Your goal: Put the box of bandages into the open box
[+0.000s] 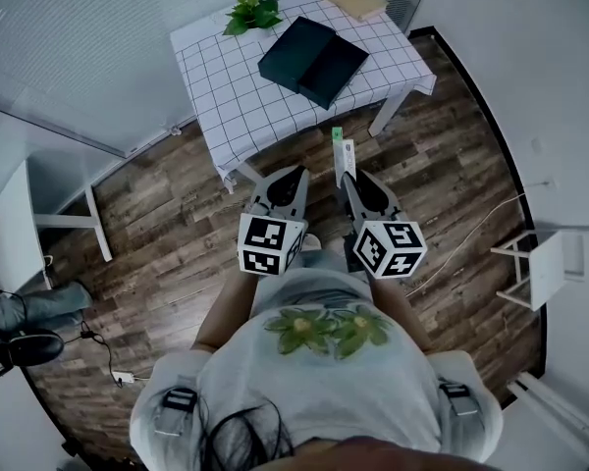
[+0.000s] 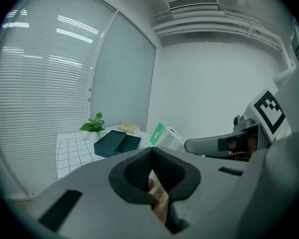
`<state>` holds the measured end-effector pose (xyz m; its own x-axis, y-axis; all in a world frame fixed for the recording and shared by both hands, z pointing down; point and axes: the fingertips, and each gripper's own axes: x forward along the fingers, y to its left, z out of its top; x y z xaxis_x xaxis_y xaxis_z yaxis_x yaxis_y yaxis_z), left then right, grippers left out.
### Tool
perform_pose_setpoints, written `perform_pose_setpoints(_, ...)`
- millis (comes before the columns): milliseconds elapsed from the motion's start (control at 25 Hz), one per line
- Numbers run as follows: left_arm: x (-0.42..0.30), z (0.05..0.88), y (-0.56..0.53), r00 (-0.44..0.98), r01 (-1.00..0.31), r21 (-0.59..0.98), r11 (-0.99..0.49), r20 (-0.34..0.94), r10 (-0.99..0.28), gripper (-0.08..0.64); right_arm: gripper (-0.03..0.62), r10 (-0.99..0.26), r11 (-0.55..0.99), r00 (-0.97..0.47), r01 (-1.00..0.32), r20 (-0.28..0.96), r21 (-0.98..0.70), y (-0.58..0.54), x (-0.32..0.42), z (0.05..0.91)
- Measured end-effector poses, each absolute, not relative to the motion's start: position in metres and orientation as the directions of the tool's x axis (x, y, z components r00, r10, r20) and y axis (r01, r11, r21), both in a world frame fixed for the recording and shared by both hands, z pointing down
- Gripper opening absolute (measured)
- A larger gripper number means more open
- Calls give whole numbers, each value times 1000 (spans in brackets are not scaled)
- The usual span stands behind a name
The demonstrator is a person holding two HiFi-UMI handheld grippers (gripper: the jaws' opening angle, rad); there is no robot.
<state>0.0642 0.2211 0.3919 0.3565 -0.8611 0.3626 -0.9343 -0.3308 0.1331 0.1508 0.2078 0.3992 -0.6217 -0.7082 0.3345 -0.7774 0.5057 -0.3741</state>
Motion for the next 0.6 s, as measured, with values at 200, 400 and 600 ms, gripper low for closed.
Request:
perform_pose_setpoints(200,66,400,211,350,-937,125,-327,378,-857,8,86,-708,504,-623,-776,333,-380,192,152,406)
perform_pose_setpoints(400,62,406,191,350,-937,134,-323,392,-851,8,86,-703,501,-623,-777,344,-382,173,149,409)
perform_pose_setpoints(600,59,410,163,372,-928,143,-345,396,-839,8,86,-709,489,-611,-786,353,-378,149,144,411)
